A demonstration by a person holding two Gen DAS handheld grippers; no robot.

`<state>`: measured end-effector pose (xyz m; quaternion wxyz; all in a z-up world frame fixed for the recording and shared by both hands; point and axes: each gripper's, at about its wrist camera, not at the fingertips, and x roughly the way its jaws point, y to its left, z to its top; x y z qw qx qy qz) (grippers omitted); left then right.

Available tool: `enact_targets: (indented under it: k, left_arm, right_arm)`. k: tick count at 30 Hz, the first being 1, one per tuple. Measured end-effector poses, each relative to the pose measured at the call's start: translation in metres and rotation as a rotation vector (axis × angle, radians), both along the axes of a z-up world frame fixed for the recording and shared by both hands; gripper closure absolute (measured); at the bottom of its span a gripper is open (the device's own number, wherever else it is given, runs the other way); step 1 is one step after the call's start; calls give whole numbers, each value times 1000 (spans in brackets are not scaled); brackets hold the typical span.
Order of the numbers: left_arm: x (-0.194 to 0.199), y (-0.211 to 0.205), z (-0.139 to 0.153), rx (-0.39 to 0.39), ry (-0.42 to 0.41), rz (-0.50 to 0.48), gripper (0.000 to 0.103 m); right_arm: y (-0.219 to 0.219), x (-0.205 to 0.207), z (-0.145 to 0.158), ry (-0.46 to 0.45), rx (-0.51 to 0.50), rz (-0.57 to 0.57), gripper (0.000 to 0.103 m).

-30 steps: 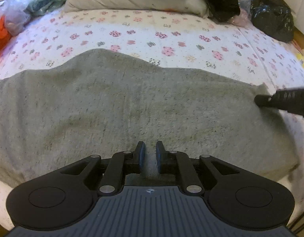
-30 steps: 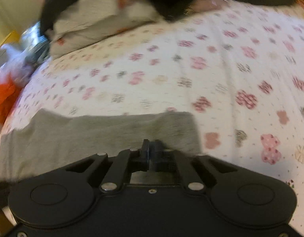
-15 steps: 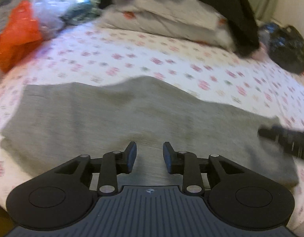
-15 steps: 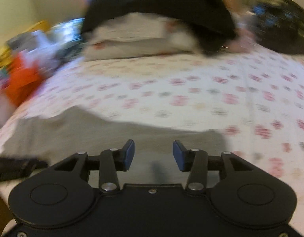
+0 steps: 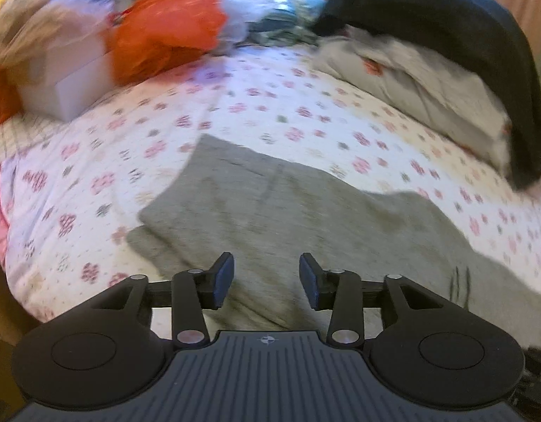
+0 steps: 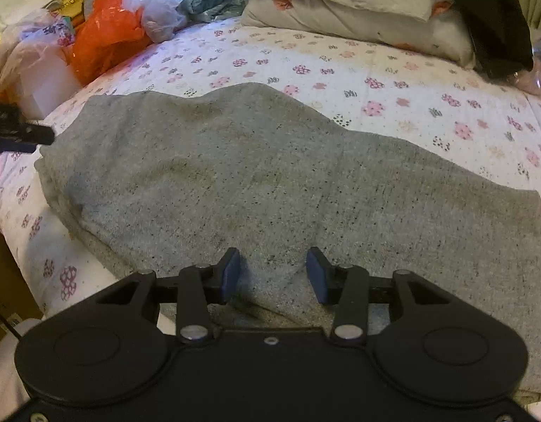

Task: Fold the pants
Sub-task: 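Grasp the folded sweatpants end with the left tool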

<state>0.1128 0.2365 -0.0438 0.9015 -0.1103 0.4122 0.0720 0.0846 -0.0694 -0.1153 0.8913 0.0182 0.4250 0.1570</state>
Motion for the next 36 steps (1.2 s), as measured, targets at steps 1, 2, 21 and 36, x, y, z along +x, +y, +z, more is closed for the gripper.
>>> enact_targets:
  k: [1, 2, 21, 36]
  left_arm:
    - [-1, 10, 0, -21, -7, 15, 56]
    - [-1, 19, -1, -38, -11, 28, 52]
    - [10, 92, -61, -301, 59, 161, 33]
    - [51, 90, -74, -331, 22, 150, 4]
  right_arm:
    - [-1, -1, 1, 7, 2, 0, 50]
    - [-1, -1, 2, 11, 0, 2, 50]
    - [4, 9, 2, 33, -15, 15, 49]
    - [4, 12, 1, 37, -13, 26, 49]
